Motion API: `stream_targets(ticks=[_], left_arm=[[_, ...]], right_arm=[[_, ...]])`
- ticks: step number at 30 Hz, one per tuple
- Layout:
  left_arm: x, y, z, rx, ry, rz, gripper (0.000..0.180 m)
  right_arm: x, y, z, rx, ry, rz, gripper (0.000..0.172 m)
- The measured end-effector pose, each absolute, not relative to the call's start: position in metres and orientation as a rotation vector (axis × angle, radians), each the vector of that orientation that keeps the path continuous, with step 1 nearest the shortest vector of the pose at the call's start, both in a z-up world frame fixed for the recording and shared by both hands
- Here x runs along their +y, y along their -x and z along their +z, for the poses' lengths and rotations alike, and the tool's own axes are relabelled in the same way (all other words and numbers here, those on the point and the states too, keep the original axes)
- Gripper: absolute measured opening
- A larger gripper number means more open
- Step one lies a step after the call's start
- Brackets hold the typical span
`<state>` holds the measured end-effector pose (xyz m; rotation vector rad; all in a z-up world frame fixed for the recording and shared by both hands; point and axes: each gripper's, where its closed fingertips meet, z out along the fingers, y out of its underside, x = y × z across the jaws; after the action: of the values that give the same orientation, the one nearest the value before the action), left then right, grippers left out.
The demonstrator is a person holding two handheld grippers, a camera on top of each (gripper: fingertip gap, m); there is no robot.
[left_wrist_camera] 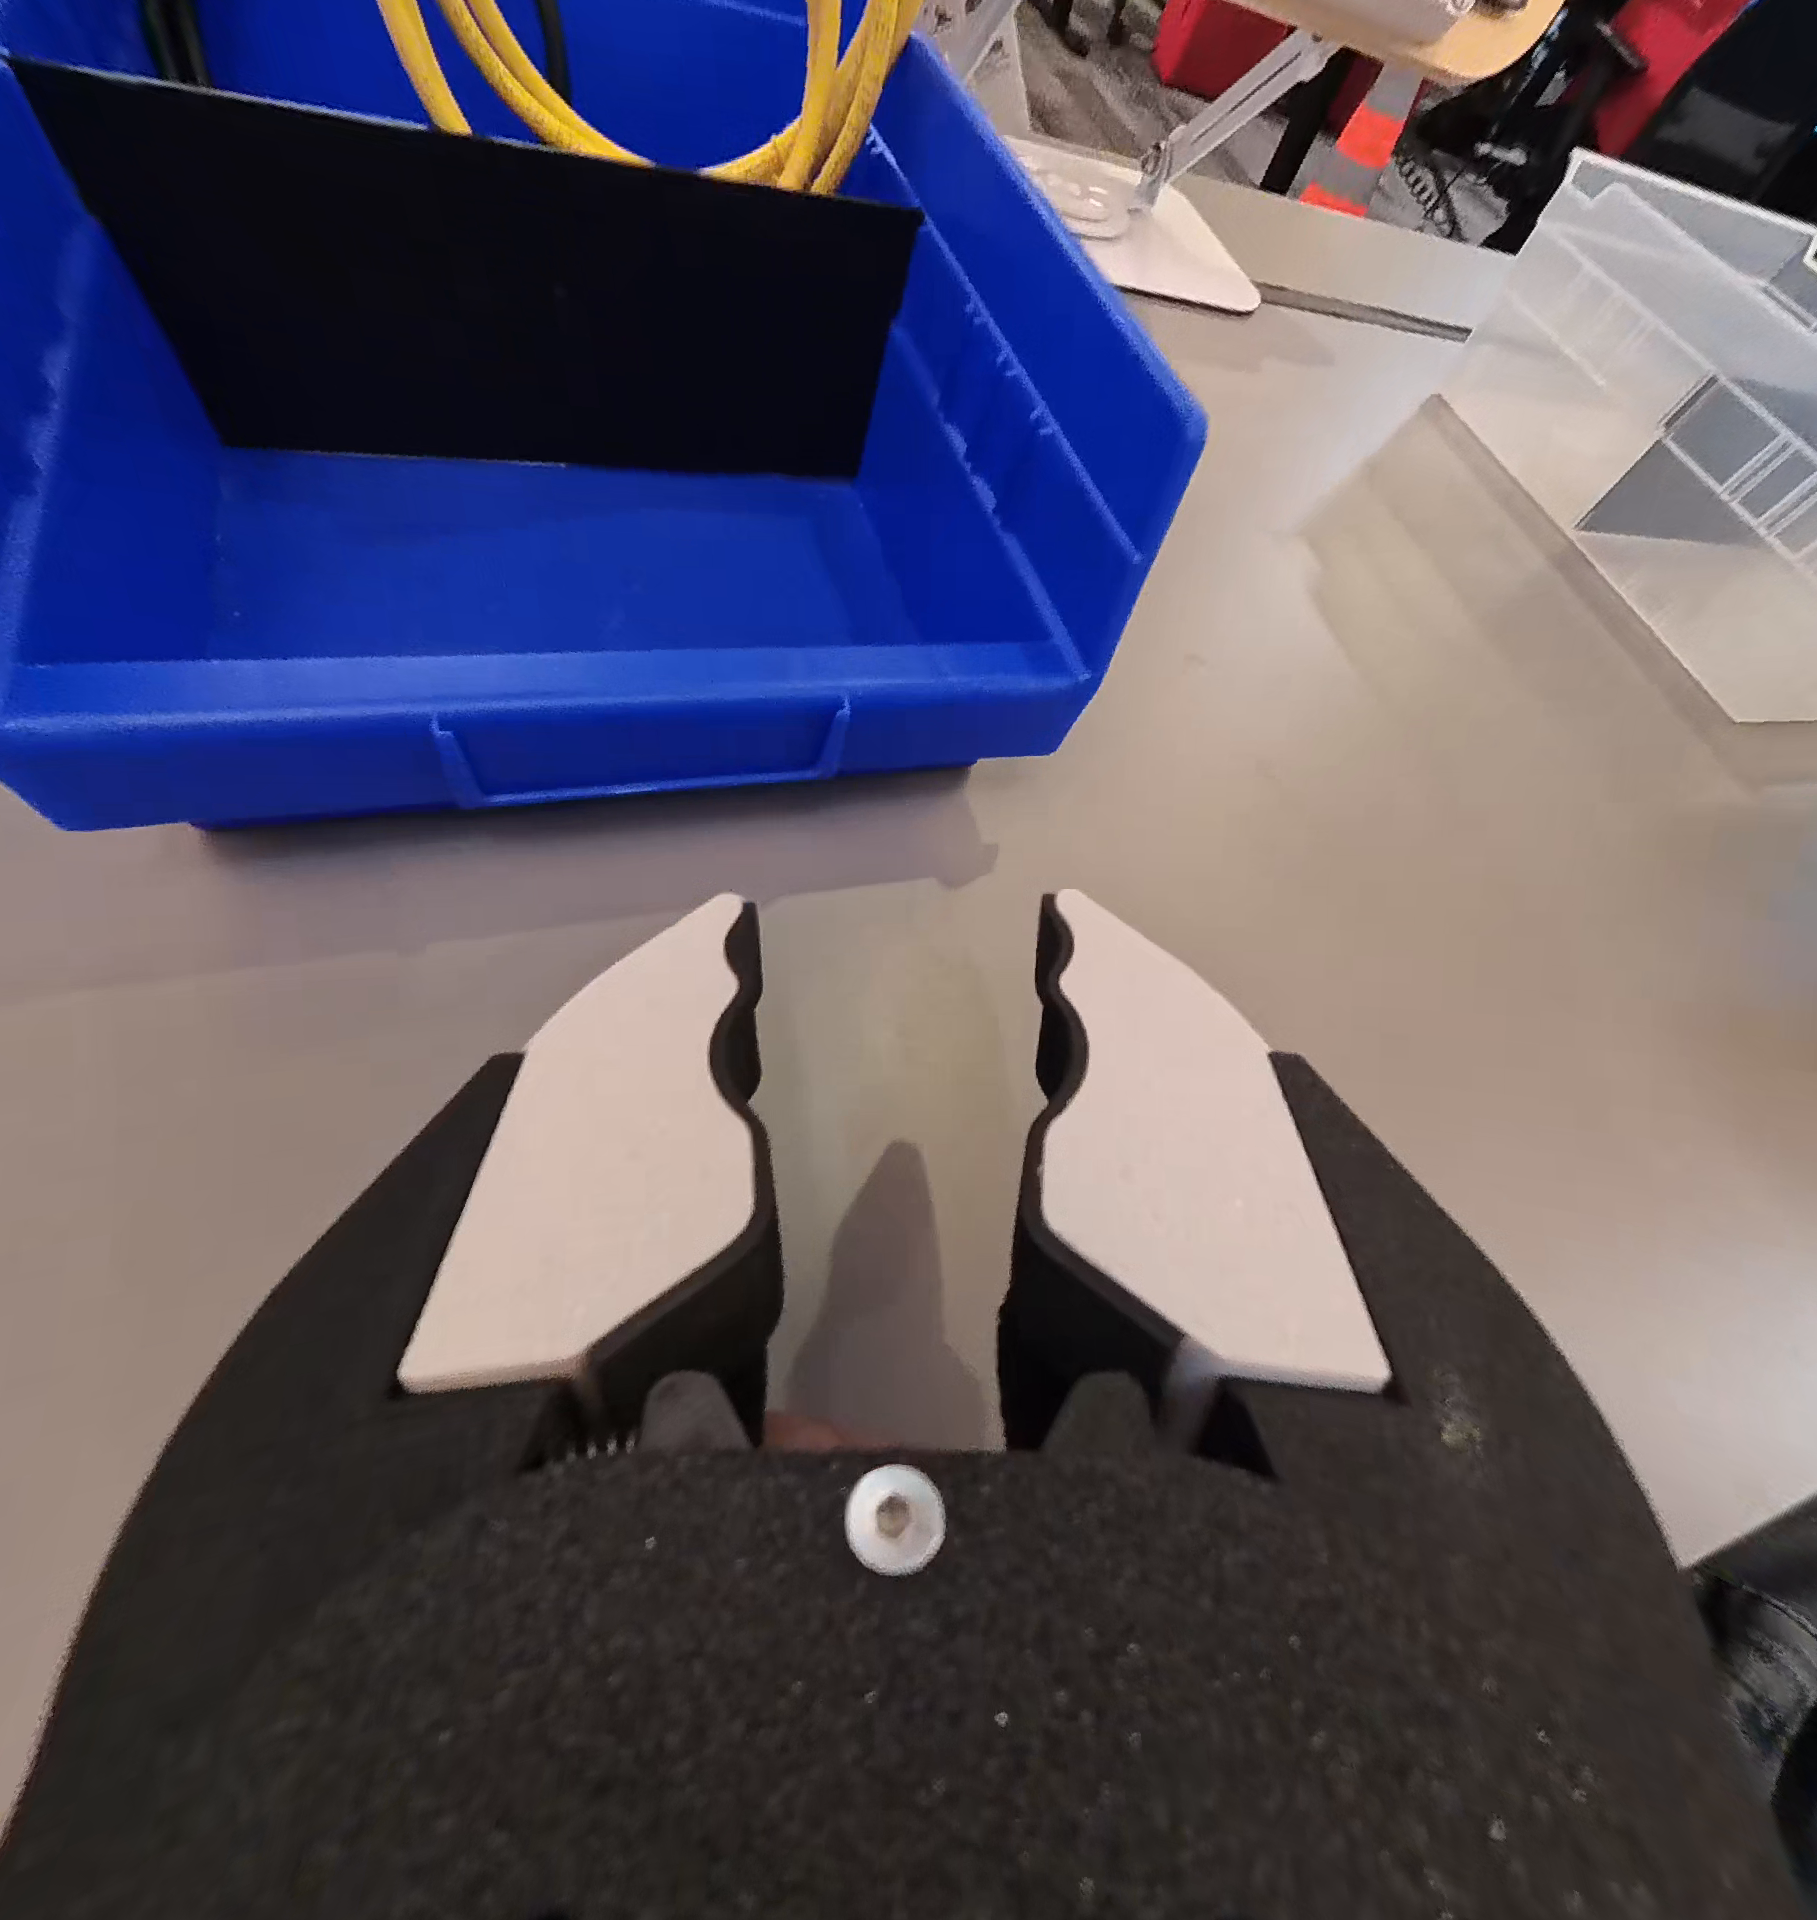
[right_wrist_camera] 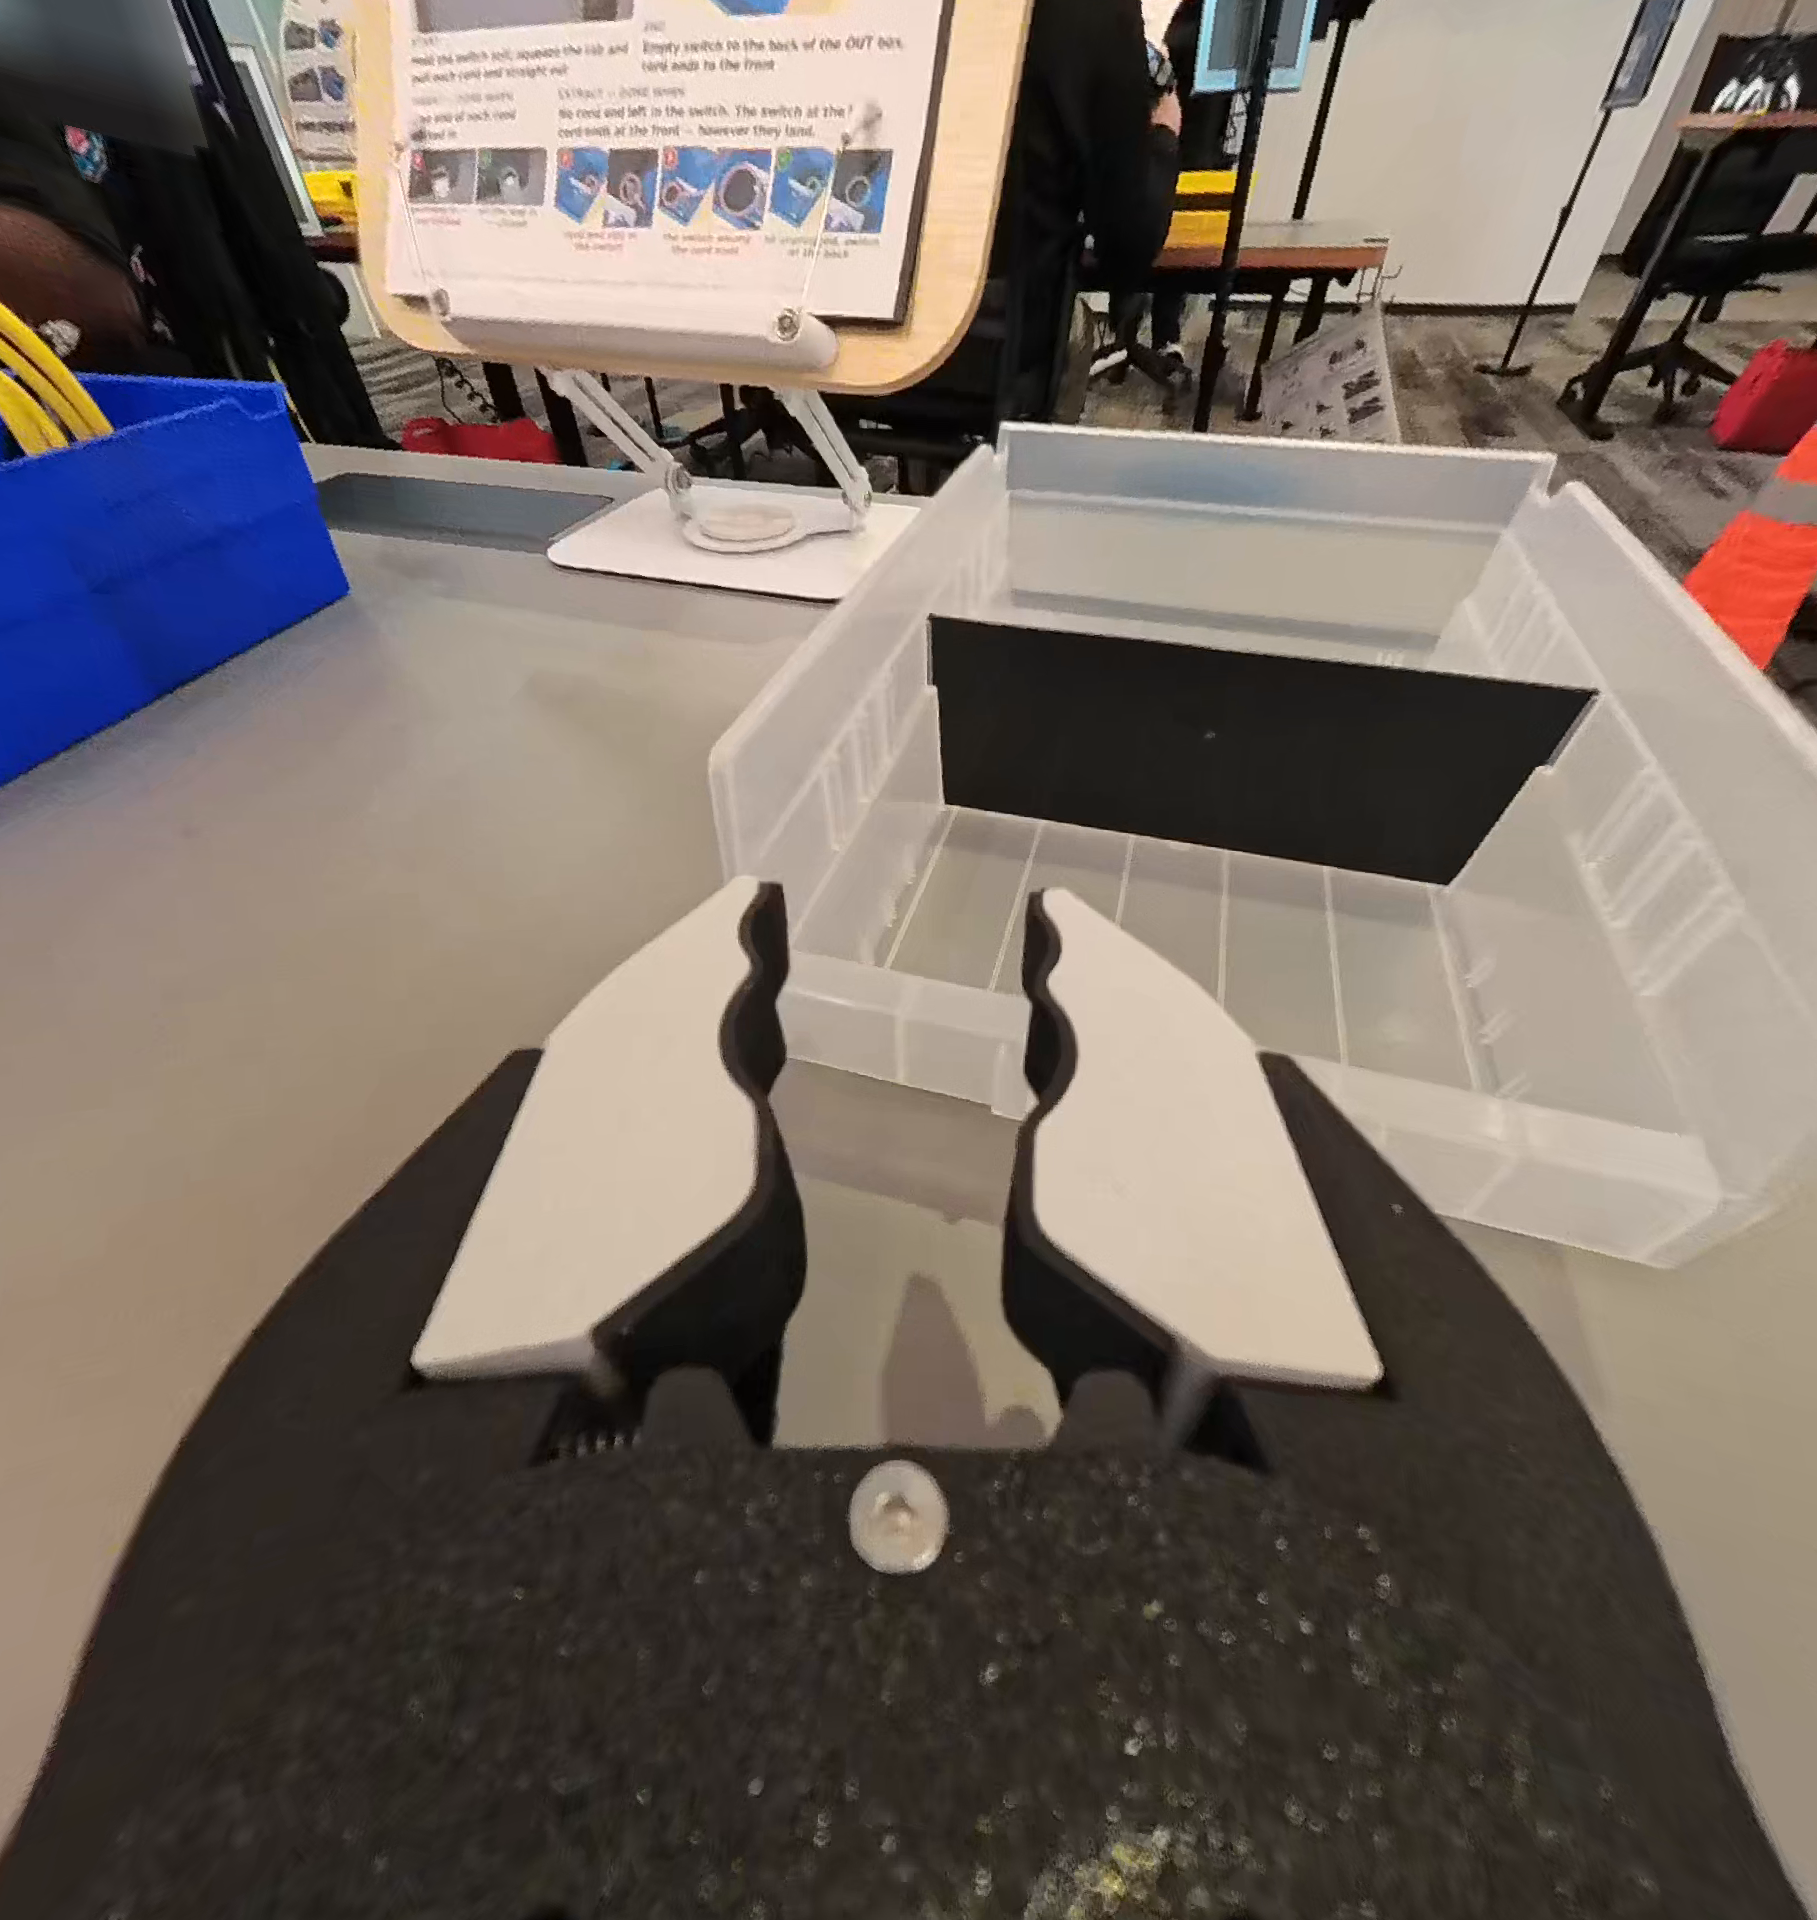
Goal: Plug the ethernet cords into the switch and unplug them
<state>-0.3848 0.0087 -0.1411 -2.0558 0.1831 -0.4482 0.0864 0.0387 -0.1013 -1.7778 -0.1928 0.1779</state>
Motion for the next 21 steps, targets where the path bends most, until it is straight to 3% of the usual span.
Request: stream_targets(ticks=[21], left_arm=[[0.015,0.379,-0.147,0.193,2.086,-0.448,0.05]], right_arm=[[0.034,-0.094,-0.111,-0.204,1.824,0.159,0.041]])
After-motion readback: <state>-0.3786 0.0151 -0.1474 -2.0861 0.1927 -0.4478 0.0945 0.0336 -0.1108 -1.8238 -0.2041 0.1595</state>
